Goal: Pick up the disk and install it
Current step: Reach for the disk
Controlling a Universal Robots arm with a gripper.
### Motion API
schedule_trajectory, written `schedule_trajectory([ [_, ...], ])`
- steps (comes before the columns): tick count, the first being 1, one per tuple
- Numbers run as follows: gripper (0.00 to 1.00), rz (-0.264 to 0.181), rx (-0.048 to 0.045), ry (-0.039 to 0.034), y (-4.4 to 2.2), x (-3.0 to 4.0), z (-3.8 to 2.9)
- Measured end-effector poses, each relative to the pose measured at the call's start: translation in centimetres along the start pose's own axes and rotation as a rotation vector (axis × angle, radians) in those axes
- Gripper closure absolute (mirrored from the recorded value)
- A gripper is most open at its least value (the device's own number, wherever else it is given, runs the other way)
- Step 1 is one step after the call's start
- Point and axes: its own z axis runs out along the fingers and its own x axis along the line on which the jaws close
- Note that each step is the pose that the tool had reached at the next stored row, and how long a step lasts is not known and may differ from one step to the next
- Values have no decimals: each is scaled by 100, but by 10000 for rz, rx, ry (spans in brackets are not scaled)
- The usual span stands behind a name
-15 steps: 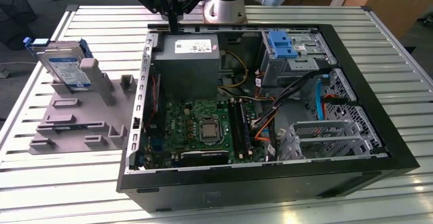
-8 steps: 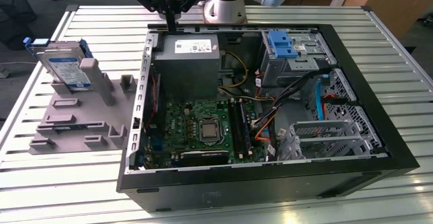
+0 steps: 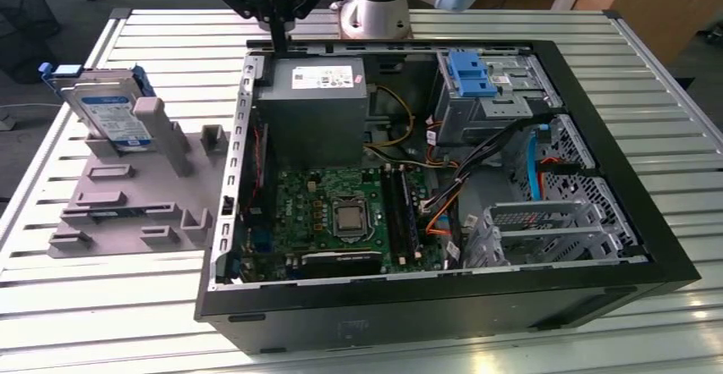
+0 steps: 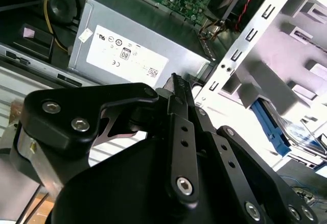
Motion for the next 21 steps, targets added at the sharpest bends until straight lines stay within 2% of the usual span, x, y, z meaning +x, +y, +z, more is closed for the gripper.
schedule_trajectory([
  [8, 89, 0, 0, 0, 24, 76, -1],
  [21, 89, 0, 0, 1, 22, 98, -2],
])
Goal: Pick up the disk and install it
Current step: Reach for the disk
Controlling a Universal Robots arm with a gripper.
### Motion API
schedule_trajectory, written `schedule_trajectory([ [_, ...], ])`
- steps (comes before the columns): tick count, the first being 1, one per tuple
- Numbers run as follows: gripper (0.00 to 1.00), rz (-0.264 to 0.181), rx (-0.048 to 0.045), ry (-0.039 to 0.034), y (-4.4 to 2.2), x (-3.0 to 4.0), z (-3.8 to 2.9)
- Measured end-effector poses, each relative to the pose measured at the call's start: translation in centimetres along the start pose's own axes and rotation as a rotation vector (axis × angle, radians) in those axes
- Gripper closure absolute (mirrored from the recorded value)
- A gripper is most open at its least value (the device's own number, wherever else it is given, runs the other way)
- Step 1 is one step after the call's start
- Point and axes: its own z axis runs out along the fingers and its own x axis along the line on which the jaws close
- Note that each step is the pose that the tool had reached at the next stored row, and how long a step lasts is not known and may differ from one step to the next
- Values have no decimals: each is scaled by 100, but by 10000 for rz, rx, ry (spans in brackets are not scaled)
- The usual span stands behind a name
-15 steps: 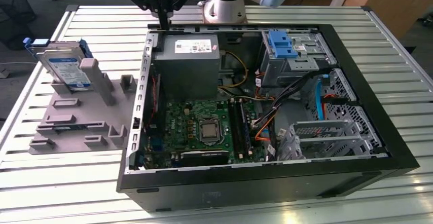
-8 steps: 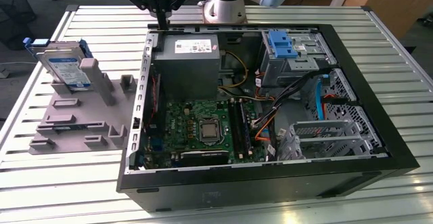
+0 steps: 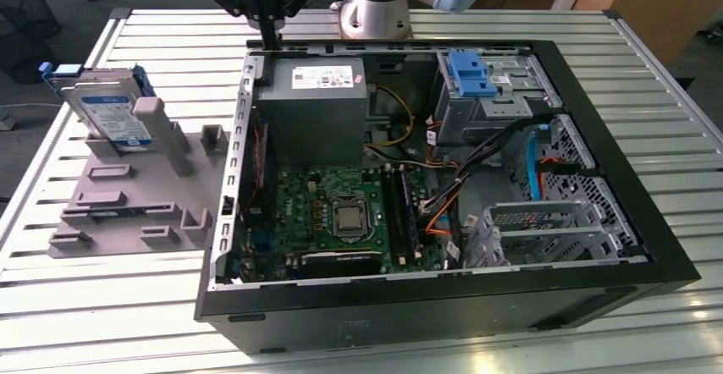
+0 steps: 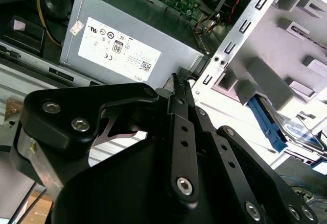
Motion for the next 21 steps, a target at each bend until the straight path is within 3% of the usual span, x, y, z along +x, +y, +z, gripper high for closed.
schedule_trajectory([
  [21, 89, 0, -1, -1, 3, 130, -2],
])
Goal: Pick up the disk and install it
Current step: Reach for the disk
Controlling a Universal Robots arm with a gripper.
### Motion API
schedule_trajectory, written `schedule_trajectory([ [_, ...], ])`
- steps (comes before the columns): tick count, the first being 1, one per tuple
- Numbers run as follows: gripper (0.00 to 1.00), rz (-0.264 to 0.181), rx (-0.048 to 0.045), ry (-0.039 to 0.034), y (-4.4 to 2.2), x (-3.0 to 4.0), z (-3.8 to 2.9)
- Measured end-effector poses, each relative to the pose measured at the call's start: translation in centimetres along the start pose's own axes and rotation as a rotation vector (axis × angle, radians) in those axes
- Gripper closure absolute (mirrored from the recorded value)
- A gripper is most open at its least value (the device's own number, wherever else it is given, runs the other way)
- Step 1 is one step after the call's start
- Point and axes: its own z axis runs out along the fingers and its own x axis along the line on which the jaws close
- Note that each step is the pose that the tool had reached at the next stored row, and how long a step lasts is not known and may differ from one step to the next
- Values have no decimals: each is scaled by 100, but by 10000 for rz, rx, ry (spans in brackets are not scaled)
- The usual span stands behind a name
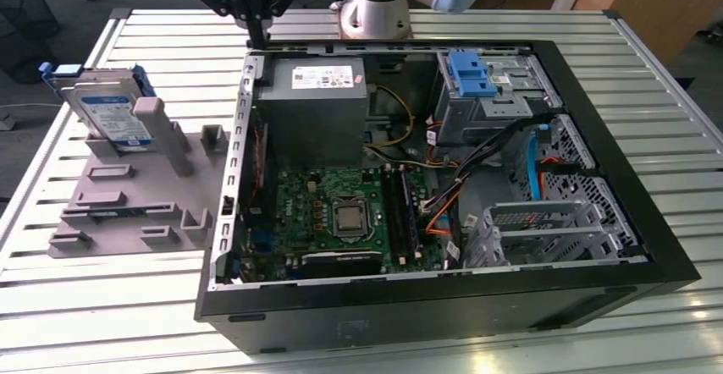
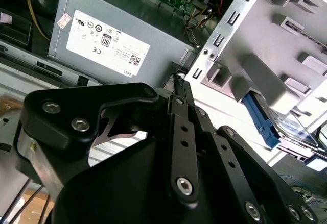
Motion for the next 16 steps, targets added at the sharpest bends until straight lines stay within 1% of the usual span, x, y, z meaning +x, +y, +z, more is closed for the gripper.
schedule_trajectory([
  [11, 89, 1, 0, 0, 11, 102, -2],
  [16, 89, 0, 0, 0, 12, 132, -3],
])
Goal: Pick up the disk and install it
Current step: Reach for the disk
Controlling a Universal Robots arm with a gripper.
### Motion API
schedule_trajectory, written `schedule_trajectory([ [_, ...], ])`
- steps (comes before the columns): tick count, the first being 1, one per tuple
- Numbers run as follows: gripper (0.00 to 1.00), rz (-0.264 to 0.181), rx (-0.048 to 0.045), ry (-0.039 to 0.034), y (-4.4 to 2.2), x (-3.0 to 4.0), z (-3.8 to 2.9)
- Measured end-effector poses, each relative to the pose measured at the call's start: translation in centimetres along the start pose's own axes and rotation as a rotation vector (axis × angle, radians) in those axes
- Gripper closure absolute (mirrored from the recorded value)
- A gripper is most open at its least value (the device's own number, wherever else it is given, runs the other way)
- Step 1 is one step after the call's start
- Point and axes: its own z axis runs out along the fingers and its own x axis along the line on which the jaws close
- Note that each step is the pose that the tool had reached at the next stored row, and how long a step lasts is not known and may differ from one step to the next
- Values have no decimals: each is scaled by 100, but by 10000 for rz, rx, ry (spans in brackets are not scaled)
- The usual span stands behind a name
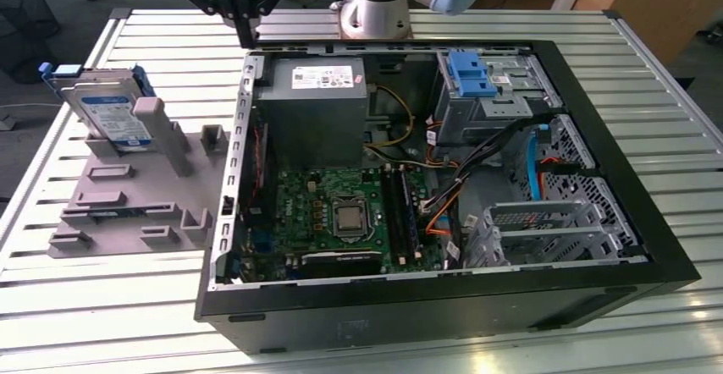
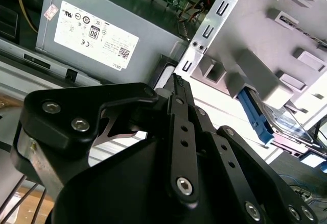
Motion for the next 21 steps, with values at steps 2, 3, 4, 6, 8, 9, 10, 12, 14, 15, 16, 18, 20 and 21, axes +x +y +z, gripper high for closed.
schedule_trajectory([
  [2, 89, 0, 1, 1, 0, 11, 0],
  [3, 89, 0, 1, 0, 0, 18, 0],
  [4, 89, 0, 0, 0, 1, 24, 0],
  [6, 89, 0, 1, 1, 0, 40, -1],
  [8, 89, 0, 0, 0, 0, 58, -1],
  [9, 89, 0, 0, 0, 0, 66, -1],
  [10, 89, 0, 0, 0, -1, 74, -1],
  [12, 89, 0, 0, 0, -1, 90, -1],
  [14, 89, 0, 0, 0, -1, 106, -1],
  [15, 89, 1, 0, 0, -1, 114, -2],
  [16, 89, 1, 0, 0, -2, 121, -1],
  [18, 89, 0, 0, 0, -3, 138, -2],
  [20, 89, 1, 0, 0, -4, 157, -1],
  [21, 89, 0, 0, 0, -4, 167, -2],
])
